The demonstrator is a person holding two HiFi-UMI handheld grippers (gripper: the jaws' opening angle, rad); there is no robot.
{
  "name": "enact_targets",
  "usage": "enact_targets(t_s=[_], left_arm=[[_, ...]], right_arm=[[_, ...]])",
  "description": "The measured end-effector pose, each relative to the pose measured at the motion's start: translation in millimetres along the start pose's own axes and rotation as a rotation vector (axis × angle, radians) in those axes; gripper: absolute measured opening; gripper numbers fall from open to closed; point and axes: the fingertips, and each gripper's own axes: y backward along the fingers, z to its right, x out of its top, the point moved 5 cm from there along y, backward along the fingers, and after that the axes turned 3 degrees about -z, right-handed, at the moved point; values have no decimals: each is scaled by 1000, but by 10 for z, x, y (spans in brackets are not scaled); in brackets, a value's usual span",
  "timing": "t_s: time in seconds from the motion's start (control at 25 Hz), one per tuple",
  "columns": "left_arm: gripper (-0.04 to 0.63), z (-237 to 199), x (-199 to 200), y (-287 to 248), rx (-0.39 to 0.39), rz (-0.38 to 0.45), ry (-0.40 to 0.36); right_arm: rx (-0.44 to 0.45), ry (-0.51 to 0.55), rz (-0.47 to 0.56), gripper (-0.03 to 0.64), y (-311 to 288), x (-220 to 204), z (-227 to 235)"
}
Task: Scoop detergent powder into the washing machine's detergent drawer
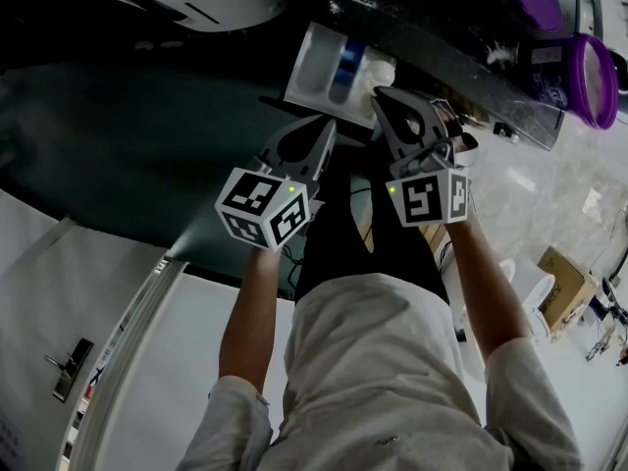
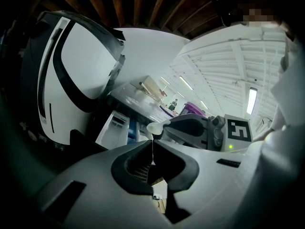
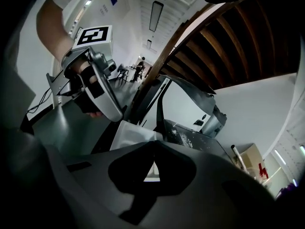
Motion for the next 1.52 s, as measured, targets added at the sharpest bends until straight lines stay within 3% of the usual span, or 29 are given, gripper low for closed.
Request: enact_targets(t_s=[0.32, 0.8, 1.52], left_arm=[[20, -4, 6, 9, 6, -2, -10], [20, -3, -10, 15, 10, -2, -8], [20, 63, 5, 34, 11, -4, -28]], right_arm=[[-71, 160, -12, 8, 39, 41, -57], [-70, 101, 1, 9, 51, 25, -30], [-113, 268, 18, 8, 178, 107, -145]])
